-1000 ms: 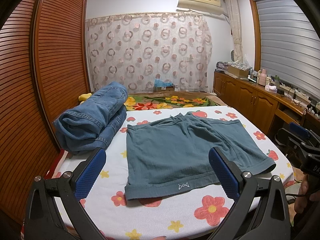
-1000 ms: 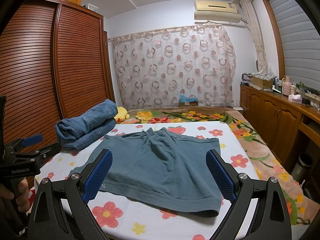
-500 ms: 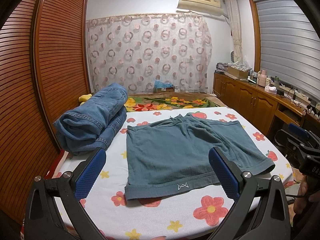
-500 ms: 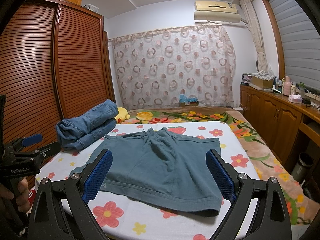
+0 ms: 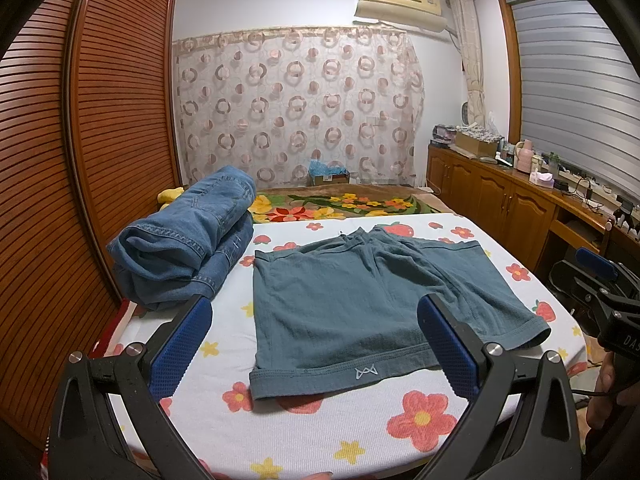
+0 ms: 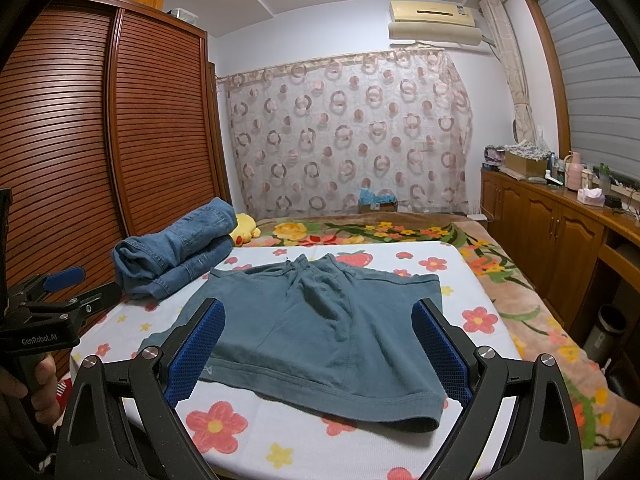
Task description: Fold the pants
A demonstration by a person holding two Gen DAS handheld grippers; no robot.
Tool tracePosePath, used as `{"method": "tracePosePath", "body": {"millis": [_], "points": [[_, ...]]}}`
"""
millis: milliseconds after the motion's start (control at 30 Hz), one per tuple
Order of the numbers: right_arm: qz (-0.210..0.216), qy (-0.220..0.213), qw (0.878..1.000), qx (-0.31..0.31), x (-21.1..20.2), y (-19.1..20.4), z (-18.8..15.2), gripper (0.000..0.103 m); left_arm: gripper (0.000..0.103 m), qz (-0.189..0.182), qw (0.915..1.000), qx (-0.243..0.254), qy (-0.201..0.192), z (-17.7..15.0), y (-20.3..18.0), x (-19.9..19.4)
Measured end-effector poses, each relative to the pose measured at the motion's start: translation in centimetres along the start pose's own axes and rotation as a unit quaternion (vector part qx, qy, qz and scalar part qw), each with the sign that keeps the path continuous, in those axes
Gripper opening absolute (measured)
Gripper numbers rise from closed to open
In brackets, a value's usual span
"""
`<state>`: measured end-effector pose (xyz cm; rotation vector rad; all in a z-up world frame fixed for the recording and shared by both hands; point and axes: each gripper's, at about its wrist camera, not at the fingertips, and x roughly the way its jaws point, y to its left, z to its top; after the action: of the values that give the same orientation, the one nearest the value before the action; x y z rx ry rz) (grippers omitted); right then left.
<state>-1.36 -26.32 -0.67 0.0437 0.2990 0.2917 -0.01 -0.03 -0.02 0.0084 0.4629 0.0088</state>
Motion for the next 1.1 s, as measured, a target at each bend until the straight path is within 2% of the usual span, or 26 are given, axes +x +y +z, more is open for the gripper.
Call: {"method": "tracePosePath", "body": {"millis": [233, 533, 767, 1100], "points": [[0.002, 0.011, 1.000, 0.001, 0.5, 0.1, 0.0, 0.095, 0.103, 0.005, 1.0000, 0.004, -0.001, -0.6, 0.9, 0.9], [-0.001, 0.029, 1.000, 0.007, 1.5, -0.2, 0.0, 0.095, 0.103, -0.006, 0.9995, 0.006, 0.029, -1.2, 0.8, 2.9], [-0.021, 0.032, 0.999, -0.001, 1.9, -0.4, 0.1, 0.095, 0.103, -0.026, 0.9987, 0.003, 0.045, -2.1, 1.2, 4.2], [-0.010, 0.050, 0.999, 0.000, 2.8, -1.4, -0.1, 0.092, 0.103, -0.021, 0.9977, 0.006, 0.063, -3.8, 1.8, 5.8]]}}
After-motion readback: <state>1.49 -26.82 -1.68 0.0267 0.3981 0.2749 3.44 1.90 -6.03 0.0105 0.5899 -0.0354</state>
